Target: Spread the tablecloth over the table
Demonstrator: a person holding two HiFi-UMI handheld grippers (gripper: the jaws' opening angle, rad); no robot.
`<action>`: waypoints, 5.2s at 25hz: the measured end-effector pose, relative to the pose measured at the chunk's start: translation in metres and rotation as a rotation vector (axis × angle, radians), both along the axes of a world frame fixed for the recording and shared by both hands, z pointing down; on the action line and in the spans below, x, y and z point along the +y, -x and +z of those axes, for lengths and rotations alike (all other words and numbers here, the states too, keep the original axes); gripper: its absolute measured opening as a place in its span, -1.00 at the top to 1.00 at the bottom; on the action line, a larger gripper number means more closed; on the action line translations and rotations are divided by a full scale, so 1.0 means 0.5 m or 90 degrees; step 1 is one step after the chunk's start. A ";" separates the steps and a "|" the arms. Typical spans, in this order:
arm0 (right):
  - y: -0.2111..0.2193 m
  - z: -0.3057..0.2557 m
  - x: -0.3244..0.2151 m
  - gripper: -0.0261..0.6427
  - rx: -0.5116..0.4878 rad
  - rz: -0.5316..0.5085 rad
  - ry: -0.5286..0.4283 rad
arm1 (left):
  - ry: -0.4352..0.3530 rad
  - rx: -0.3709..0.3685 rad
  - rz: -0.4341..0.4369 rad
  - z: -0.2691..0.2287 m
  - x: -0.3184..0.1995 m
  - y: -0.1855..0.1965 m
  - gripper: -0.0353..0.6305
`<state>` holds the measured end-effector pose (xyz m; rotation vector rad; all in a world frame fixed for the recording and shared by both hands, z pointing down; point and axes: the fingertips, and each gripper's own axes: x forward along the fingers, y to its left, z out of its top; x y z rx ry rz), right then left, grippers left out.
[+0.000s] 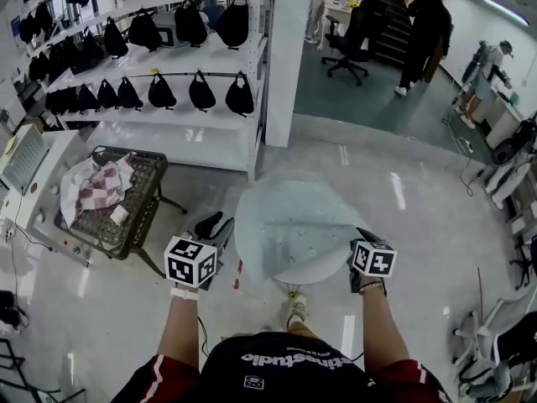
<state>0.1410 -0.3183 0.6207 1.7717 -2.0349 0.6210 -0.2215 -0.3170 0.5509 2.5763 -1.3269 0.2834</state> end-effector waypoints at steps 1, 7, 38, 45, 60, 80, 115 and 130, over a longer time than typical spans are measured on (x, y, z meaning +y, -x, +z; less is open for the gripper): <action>0.004 0.006 0.002 0.83 0.003 -0.002 0.003 | 0.001 0.002 -0.001 0.002 0.003 0.001 0.48; 0.003 0.028 0.014 0.79 0.008 -0.005 0.021 | 0.010 0.015 0.007 0.008 0.010 -0.009 0.48; -0.092 0.209 0.300 0.54 0.091 0.002 0.185 | 0.030 0.019 0.207 0.032 0.003 -0.348 0.48; -0.173 0.197 0.358 0.53 0.072 0.083 0.173 | 0.027 0.023 0.232 0.024 0.018 -0.397 0.48; -0.163 0.066 0.306 0.53 0.079 0.065 0.089 | 0.018 0.037 0.172 0.002 0.032 -0.312 0.48; -0.081 -0.194 0.072 0.53 0.019 -0.078 -0.098 | -0.015 0.085 0.008 -0.098 -0.013 -0.207 0.53; -0.094 -0.448 -0.003 0.60 -0.023 -0.123 -0.282 | -0.131 0.038 -0.110 -0.287 -0.043 -0.225 0.52; -0.124 -0.483 0.014 0.73 -0.007 -0.107 -0.318 | -0.169 0.032 -0.107 -0.319 -0.051 -0.268 0.77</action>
